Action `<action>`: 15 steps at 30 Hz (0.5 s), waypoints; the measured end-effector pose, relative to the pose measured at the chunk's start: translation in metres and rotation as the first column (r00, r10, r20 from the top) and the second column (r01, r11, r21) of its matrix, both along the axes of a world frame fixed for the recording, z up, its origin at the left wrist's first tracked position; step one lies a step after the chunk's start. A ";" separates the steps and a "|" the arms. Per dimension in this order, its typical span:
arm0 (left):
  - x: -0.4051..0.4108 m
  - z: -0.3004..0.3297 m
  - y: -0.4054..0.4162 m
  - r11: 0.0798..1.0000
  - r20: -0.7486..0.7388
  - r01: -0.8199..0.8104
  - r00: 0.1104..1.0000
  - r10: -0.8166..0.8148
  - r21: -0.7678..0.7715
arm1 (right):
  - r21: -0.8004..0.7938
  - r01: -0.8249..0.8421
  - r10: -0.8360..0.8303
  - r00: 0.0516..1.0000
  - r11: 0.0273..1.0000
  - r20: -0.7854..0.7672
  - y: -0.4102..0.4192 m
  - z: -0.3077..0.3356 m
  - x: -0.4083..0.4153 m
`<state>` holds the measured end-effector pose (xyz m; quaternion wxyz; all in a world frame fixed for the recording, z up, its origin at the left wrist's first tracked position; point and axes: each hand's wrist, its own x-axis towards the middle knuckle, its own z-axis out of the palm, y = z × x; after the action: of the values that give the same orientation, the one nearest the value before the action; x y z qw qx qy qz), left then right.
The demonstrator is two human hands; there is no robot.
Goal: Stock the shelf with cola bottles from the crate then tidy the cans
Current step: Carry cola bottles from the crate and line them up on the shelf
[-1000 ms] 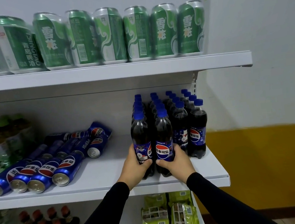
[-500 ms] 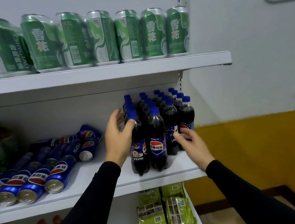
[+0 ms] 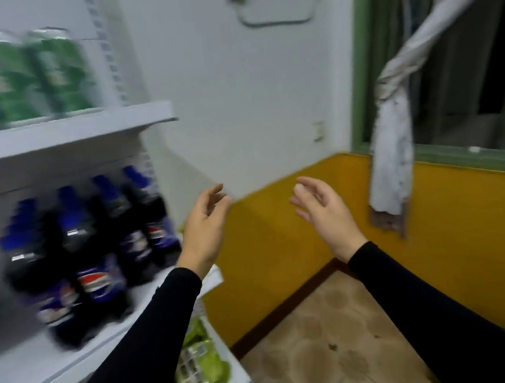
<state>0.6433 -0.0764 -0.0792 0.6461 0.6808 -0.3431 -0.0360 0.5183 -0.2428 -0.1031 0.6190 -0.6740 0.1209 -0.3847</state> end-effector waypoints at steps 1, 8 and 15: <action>-0.011 -0.006 -0.026 0.999 -0.015 0.033 0.999 -0.033 0.011 | -0.002 0.032 -0.032 0.999 0.999 -0.010 -0.019 -0.002 -0.022; -0.148 -0.051 -0.239 0.927 -0.067 0.361 0.932 -0.355 0.106 | 0.056 0.382 -0.375 0.921 0.923 -0.102 -0.179 -0.041 -0.210; -0.250 -0.083 -0.393 0.752 -0.188 0.631 0.775 -0.603 0.190 | 0.104 0.630 -0.603 0.771 0.770 -0.204 -0.282 -0.071 -0.348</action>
<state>0.3928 -0.4695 -0.1625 0.5283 0.5997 -0.5038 -0.3279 0.1703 -0.5252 -0.1737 0.5002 -0.5710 0.4164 -0.5005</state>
